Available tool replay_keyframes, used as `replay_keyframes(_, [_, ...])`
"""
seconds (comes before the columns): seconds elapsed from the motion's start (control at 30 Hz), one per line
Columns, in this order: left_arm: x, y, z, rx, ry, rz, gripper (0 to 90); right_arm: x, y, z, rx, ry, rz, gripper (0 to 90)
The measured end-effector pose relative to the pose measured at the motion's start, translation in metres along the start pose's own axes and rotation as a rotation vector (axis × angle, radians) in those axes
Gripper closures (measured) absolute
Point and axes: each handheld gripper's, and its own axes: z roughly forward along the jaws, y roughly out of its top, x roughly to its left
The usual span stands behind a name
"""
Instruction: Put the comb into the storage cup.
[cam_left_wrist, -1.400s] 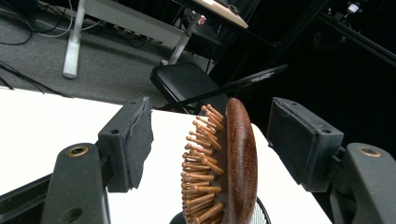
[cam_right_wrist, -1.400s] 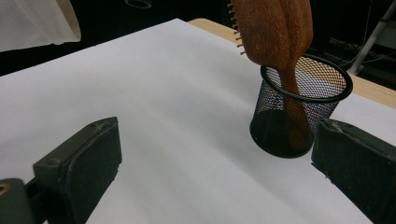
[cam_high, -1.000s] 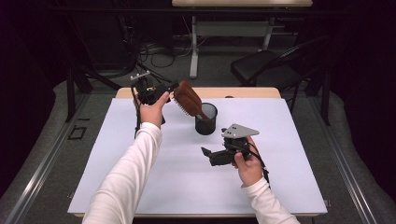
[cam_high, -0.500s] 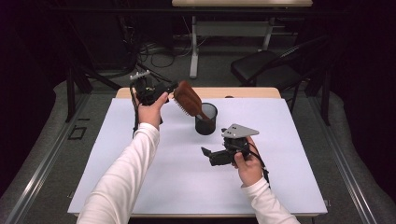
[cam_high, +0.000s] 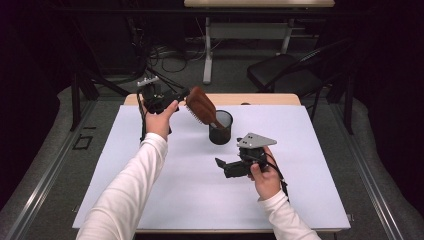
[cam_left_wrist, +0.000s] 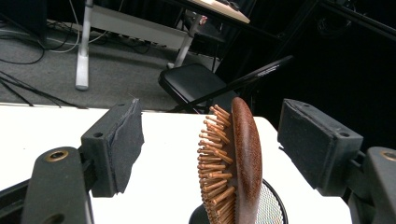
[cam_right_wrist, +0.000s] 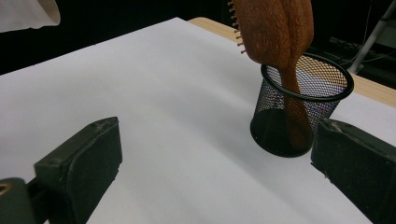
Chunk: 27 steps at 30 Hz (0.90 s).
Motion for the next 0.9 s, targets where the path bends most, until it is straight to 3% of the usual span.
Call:
replay_keyframes(0.13, [-0.0005,-0.001,0.0007,0.0,-0.002,0.011,18.6,0.0,0.0,0.0,-0.002,-0.001,0.0,1.8])
replay_keyframes(0.57, [-0.0027,-0.0025,0.0006,-0.013,-0.032,-0.014,6.2,-0.0004,0.0002,-0.0006,-0.003,-0.001,0.0,1.8])
replay_keyframes(0.67, [-0.0032,-0.0028,-0.0003,-0.006,-0.048,0.013,0.7,-0.0003,0.0002,-0.0005,-0.004,-0.002,-0.001,1.8])
replay_keyframes(0.9, [-0.0027,-0.0053,-0.0005,0.024,-0.049,0.049,0.4,0.0001,0.0002,-0.0004,-0.004,-0.002,-0.002,1.8])
